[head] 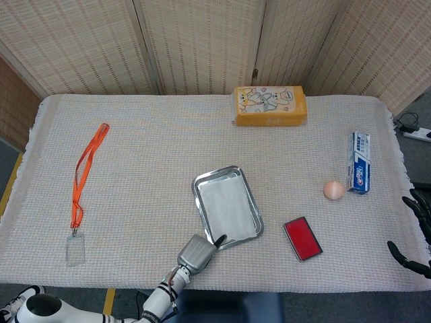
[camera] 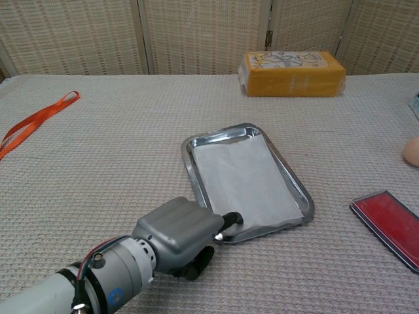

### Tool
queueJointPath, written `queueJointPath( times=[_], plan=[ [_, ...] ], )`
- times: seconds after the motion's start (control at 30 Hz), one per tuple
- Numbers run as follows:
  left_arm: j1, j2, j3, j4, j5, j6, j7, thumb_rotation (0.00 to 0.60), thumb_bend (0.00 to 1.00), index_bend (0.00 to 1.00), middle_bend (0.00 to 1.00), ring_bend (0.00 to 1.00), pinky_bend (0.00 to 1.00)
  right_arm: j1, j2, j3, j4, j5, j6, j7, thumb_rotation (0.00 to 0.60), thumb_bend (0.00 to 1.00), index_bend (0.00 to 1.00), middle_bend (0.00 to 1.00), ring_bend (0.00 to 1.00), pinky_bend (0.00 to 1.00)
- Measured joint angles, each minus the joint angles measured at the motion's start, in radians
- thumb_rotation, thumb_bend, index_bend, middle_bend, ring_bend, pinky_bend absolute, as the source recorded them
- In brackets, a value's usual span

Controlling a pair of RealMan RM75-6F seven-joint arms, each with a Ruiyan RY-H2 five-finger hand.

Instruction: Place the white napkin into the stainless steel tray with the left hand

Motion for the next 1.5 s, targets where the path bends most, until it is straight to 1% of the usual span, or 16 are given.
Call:
queueJointPath(
  times=[0.2,0.4,0.77,0.9,1.07,1.2,1.5],
  plan=[
    [-0.02,-0.021,-0.02,0.035,-0.016,-0.007,-0.008,0.6,0.74,0.16,1.0,1.0,1.0,0.0,0.002,0.001,0.002,0.002,0.001,0.007,0.6,0.4,0.0,0.0,0.0,0.0],
    [-0.031,-0.033,-0.024,0.064,-0.009,0.009,-0.012,0.6,0.74,0.16,1.0,1.0,1.0,0.002,0.002,0.001,0.006,0.002,-0.001,0.013,0.6,0.4,0.0,0.0,0.0,0.0],
    [-0.031,-0.029,-0.012,0.038,-0.015,0.041,0.0,0.6,0.74,0.17,1.0,1.0,1.0,-0.001,0.001,-0.002,0.001,-0.007,0.006,0.003,0.6,0.4,0.0,0.0,0.0,0.0],
    [-0.032,-0.03,-0.008,0.029,-0.007,0.041,-0.009,0.6,0.74,0.15,1.0,1.0,1.0,-0.003,0.002,-0.002,0.002,-0.008,0.011,0.008,0.6,0.4,0.0,0.0,0.0,0.0],
    [-0.035,-0.036,-0.001,0.028,-0.004,0.036,-0.013,0.6,0.74,0.16,1.0,1.0,1.0,-0.005,0.004,-0.002,0.004,-0.008,0.017,0.017,0.6,0.4,0.0,0.0,0.0,0.0],
    [-0.042,-0.043,-0.009,0.041,-0.014,0.03,-0.012,0.6,0.74,0.15,1.0,1.0,1.0,-0.006,0.005,-0.004,0.006,-0.011,0.018,0.019,0.6,0.4,0.0,0.0,0.0,0.0],
    [-0.052,-0.049,-0.024,0.064,0.002,0.03,-0.036,0.6,0.74,0.13,1.0,1.0,1.0,-0.004,0.005,-0.003,0.003,-0.007,0.014,0.015,0.6,0.4,0.0,0.0,0.0,0.0]
  ],
)
